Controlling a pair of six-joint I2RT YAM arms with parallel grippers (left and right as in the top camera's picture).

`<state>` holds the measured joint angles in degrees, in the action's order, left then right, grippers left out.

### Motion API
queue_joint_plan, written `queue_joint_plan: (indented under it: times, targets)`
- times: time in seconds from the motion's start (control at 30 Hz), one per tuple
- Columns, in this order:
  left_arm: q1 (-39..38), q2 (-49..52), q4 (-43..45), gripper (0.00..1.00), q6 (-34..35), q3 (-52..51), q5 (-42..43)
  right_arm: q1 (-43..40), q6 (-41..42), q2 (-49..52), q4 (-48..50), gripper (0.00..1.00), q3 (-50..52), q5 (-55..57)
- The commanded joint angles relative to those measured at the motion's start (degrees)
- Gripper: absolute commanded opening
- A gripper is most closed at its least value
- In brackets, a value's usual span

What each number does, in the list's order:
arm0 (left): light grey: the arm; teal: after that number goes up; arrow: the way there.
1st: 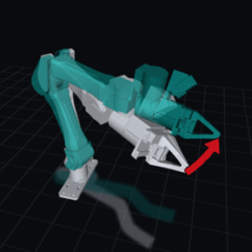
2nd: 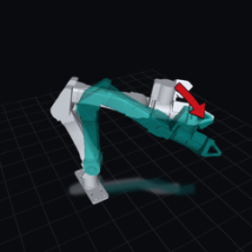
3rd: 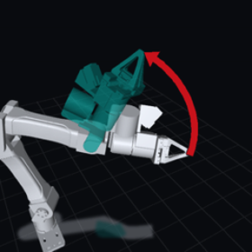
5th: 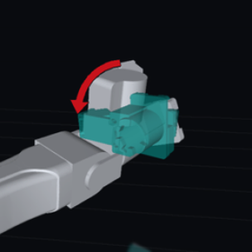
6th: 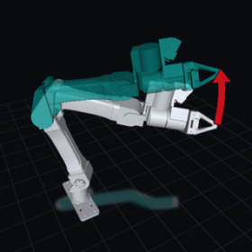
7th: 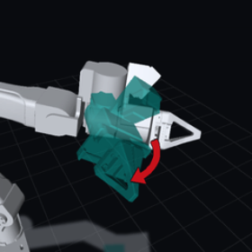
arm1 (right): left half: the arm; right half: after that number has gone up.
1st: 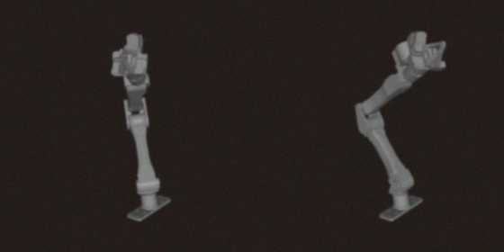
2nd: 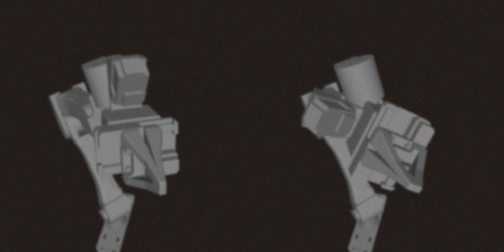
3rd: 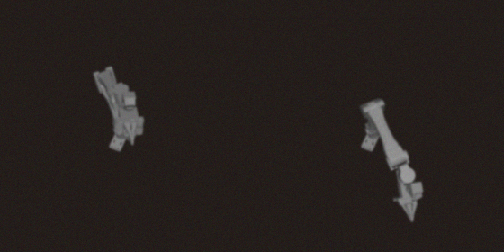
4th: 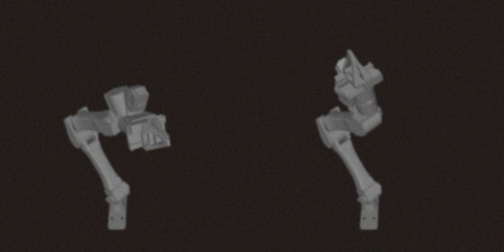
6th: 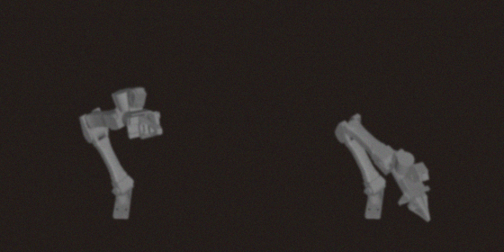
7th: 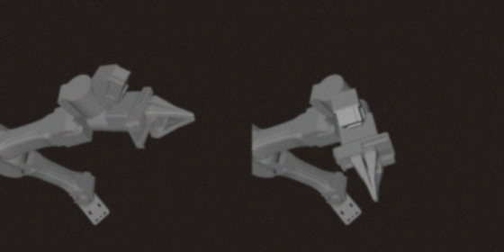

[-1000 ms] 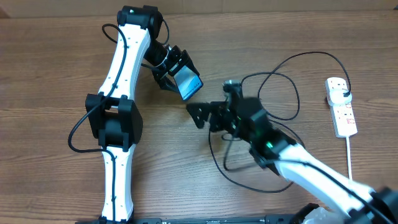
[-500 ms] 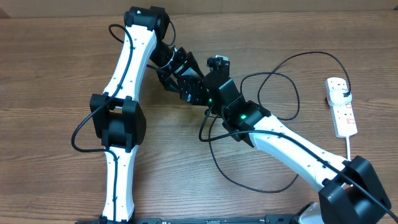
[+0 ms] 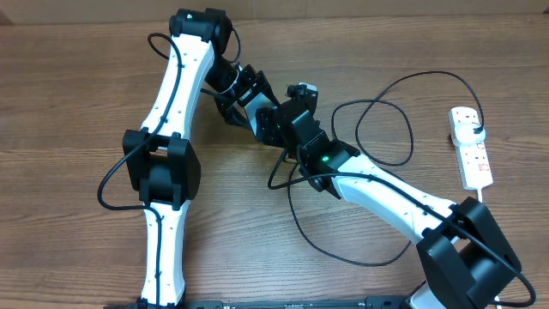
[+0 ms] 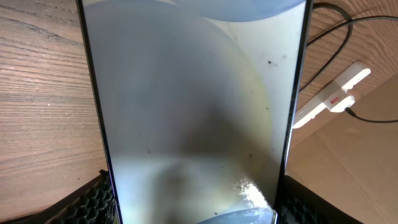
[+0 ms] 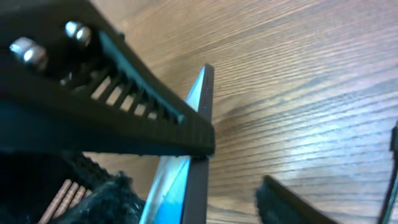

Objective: Plug charger to phone and switch on socket

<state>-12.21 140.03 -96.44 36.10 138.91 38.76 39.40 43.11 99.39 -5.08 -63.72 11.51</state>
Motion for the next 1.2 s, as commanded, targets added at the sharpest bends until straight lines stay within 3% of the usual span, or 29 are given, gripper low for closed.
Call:
queue_joint_plan:
  times: [0.0, 0.13, 0.23, 0.27, 0.3, 0.37, 0.4, 0.57, 0.77, 1.0, 1.17]
  targets:
    - [-0.22, -0.63, -0.2, 0.18, 0.81, 1.44, 1.53, -0.09, 0.42, -0.13, 0.5, 0.52, -1.07, 1.33]
    - [-0.22, -0.63, -0.22, 0.18, 1.27, 1.44, 1.51, -0.09, 2.14, -0.13, 0.81, 0.28, -1.07, 0.85]
    - [-0.2, -0.63, 0.13, 0.19, 1.92, 1.44, 1.53, -0.09, 2.47, -0.13, 0.59, 0.04, -1.07, 0.0]
    - [-0.2, -0.63, 0.57, 0.25, 2.27, 1.44, 1.55, -0.09, 3.08, -0.13, 0.13, 0.04, -1.07, 0.02]
    - [-0.2, -0.63, 0.92, 0.4, 2.58, 1.44, 1.62, -0.09, 3.56, -0.13, -0.28, 0.04, -1.07, 0.02]
    - [0.02, -0.63, 2.08, 0.91, 3.15, 1.46, 2.86, -0.2, 4.35, -0.15, -1.09, 0.04, -1.07, 0.07]
    - [0.39, -0.66, 2.54, 1.0, 3.08, 1.6, 3.87, -0.39, 4.79, -0.15, -1.29, 0.04, -1.07, 0.04]
    - [4.35, -1.09, 1.9, 1.0, -2.84, 4.92, 2.62, -4.31, 4.63, -0.59, -4.83, 0.04, -2.73, -1.03]
    - [7.69, -3.78, 2.1, 1.0, -11.89, 7.5, -3.17, -12.55, 3.58, -3.87, -8.76, 0.04, -5.05, -11.78]
    - [9.09, -9.62, 2.56, 1.0, -21.57, 7.5, -5.42, -21.35, 3.54, -11.72, -11.87, 0.04, -5.05, -22.71]
    - [8.7, -13.49, -0.37, 1.0, -27.8, 7.48, -6.38, -23.02, 2.69, -14.93, -12.22, 0.04, -5.05, -25.83]
